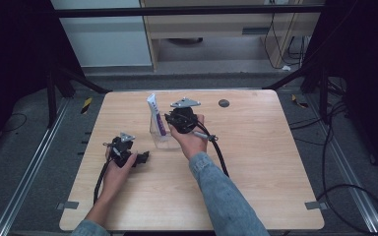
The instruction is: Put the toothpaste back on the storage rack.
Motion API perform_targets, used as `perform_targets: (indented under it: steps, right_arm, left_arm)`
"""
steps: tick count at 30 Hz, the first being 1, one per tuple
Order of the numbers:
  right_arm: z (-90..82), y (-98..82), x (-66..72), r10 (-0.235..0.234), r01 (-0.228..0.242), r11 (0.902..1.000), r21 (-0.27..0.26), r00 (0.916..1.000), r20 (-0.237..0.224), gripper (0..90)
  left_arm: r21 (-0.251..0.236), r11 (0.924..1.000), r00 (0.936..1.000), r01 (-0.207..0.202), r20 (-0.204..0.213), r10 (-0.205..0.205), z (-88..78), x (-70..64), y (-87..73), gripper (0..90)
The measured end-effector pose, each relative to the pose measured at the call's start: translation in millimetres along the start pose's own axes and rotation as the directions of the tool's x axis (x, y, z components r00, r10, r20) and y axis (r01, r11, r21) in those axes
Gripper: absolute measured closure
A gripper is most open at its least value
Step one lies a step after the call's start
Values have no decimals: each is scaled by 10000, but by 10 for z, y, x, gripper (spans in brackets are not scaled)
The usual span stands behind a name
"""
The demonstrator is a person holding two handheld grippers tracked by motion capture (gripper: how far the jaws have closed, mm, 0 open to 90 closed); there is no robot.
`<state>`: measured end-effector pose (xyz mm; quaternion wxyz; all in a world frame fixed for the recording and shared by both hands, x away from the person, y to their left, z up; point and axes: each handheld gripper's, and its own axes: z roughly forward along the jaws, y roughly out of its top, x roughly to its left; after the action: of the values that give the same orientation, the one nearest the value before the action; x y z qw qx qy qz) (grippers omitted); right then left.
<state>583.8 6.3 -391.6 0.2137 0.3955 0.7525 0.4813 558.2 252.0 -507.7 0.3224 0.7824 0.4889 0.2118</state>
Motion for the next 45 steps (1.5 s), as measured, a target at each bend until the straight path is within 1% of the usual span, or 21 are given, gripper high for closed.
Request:
perform_targets:
  steps: [7, 10, 11, 12, 15, 16, 18, 22, 24, 25, 27, 28, 29, 32, 34, 35, 36, 38, 39, 41, 45]
  right_arm:
    - [-155, -28, -68, 159, -158, 9998, -104, 9999, 59, 745]
    - [-244, -49, -108, 92, -90, 9999, -94, 9999, 145, 738]
    - [-244, -49, -108, 92, -90, 9999, -94, 9999, 145, 738]
    - [-305, -60, -141, 94, -92, 9999, -85, 9997, 215, 737]
    - [-330, -68, -157, 91, -88, 9999, -93, 9996, 253, 736]
    - [-395, -94, -209, 115, -112, 9999, -88, 9993, 343, 720]
    - [-433, -98, -236, 204, -199, 9997, -136, 9991, 363, 697]
    - [-511, -93, -304, 159, -150, 9997, -186, 9986, 501, 690]
    - [-587, -83, -359, 142, -130, 9997, -211, 9982, 575, 674]
    - [-587, -83, -359, 142, -130, 9997, -211, 9982, 575, 674]
    - [-631, -80, -396, 230, -219, 9996, -194, 9979, 612, 665]
    - [-677, -82, -438, 310, -298, 9994, -195, 9973, 663, 657]
    - [-677, -82, -438, 310, -298, 9994, -195, 9973, 663, 657]
    - [-755, -87, -513, 362, -345, 9991, -248, 9968, 717, 623]
    - [-771, -86, -531, 380, -361, 9990, -262, 9964, 752, 618]
    - [-797, -83, -561, 415, -396, 9989, -259, 9961, 774, 592]
    - [-797, -83, -561, 415, -396, 9989, -259, 9961, 774, 592]
    - [-814, -81, -604, 452, -439, 9989, -176, 9961, 757, 547]
    - [-814, -81, -604, 452, -439, 9989, -176, 9961, 757, 547]
    - [-829, -83, -628, 458, -445, 9989, -169, 9955, 835, 525]
    - [-843, -98, -688, 421, -413, 9991, -134, 9968, 685, 467]
  left_arm:
    - [-4, 10000, 10000, 7, 1, -7, 2, 0, 1, 0]
    - [-4, 10000, 10000, 1, -9, -1, 5, 2, 5, 0]
    - [-4, 10000, 10000, 1, -9, -1, 5, 2, 5, 0]
    - [-1, 10000, 10000, -13, -18, 13, 5, 3, 5, 0]
    - [-4, 10000, 10000, -2, -14, 2, 5, 2, 5, 0]
    - [-2, 10000, 10000, -4, -17, 4, 6, 3, 6, 0]
    - [18, 10000, 10000, -22, -22, 22, 5, 5, 7, 0]
    - [17, 10000, 10000, -21, -19, 21, 5, 5, 7, 0]
    - [-7, 10000, 10000, 7, -21, -7, 7, 3, 6, 0]
    - [-6, 10000, 10000, 9, -19, -9, 7, 3, 6, 0]
    - [6, 10000, 10000, -9, -19, 9, 6, 4, 6, 0]
    - [1, 10000, 10000, -1, -18, 1, 6, 4, 6, 0]
    - [1, 10000, 10000, -1, -18, 1, 6, 4, 6, 0]
    - [-7, 10000, 10000, 7, -17, -7, 7, 3, 6, 0]
    - [-10, 10000, 10000, 10, -19, -10, 7, 3, 6, 0]
    - [-12, 10000, 10000, 12, -20, -12, 7, 3, 6, 0]
    - [-12, 10000, 10000, 12, -20, -12, 7, 3, 6, 0]
    - [-6, 10000, 10000, 6, -18, -6, 7, 3, 6, 0]
    - [-6, 10000, 10000, 6, -18, -6, 7, 3, 6, 0]
    - [0, 10000, 10000, -2, -18, 2, 6, 3, 6, 0]
    - [2, 10000, 10000, -5, -19, 5, 6, 4, 7, 0]
